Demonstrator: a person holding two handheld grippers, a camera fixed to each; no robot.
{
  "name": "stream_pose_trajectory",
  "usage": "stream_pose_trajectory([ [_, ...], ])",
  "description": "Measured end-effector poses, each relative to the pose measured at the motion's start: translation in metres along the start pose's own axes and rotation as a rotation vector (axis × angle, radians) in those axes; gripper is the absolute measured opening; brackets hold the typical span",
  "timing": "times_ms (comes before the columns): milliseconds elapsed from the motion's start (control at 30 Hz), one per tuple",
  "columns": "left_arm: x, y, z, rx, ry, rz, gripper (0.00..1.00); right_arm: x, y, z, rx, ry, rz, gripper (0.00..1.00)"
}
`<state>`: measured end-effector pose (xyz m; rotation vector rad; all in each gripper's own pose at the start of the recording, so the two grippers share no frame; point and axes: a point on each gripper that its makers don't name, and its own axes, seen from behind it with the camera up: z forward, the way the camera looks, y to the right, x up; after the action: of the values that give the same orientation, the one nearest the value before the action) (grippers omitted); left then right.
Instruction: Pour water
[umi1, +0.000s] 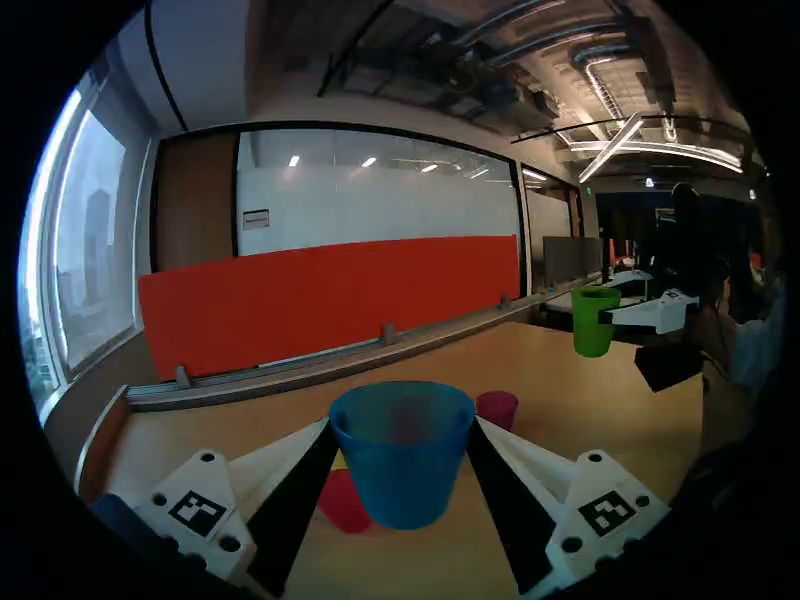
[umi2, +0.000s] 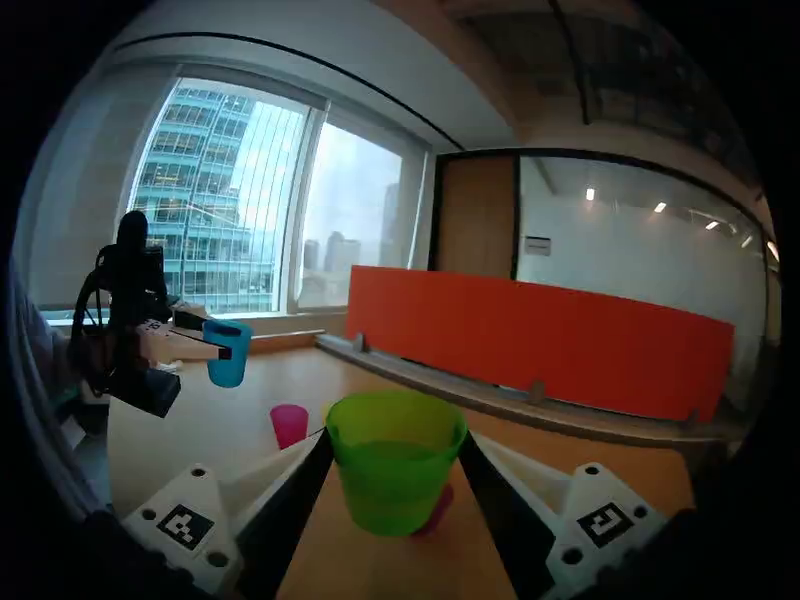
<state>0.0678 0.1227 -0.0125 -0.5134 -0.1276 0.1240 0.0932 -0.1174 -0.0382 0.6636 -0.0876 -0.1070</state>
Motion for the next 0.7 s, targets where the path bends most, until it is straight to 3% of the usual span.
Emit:
stream_pose_trajectory([
  [700,-0.051,0.030,0.014,-0.103,-0.149,0.037,0.87,-0.038,-0.017,0.011,0.101,-0.123,0.003,0.91],
])
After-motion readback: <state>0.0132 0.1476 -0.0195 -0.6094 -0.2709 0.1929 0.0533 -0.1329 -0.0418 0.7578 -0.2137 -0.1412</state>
